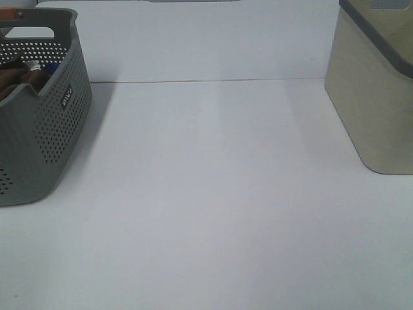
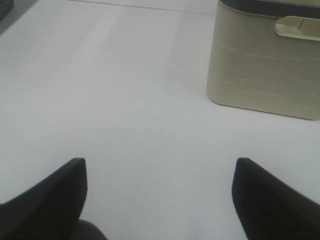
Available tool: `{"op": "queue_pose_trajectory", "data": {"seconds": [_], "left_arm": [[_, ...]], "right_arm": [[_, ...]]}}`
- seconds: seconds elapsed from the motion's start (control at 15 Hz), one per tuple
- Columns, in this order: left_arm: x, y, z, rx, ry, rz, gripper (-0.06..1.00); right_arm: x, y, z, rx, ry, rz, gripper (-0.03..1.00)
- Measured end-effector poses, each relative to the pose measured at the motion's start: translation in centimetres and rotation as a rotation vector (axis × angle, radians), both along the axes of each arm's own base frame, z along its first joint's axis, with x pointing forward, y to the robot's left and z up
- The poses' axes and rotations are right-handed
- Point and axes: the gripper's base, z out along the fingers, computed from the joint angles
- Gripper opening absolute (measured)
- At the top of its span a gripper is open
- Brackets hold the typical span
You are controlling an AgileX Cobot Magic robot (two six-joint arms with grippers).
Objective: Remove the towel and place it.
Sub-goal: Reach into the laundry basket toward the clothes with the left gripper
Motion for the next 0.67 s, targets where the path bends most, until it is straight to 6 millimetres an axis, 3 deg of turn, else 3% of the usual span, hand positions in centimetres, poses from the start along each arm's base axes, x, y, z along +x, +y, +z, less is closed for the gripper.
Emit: {"op": "queue_pose_trajectory", "data": {"seconds": [0.67], "left_arm": [[0.0, 0.0, 0.0, 0.0, 0.0, 0.0, 0.62]], "right_arm": [[0.0, 0.0, 0.0, 0.0, 0.0, 0.0, 0.76]]}}
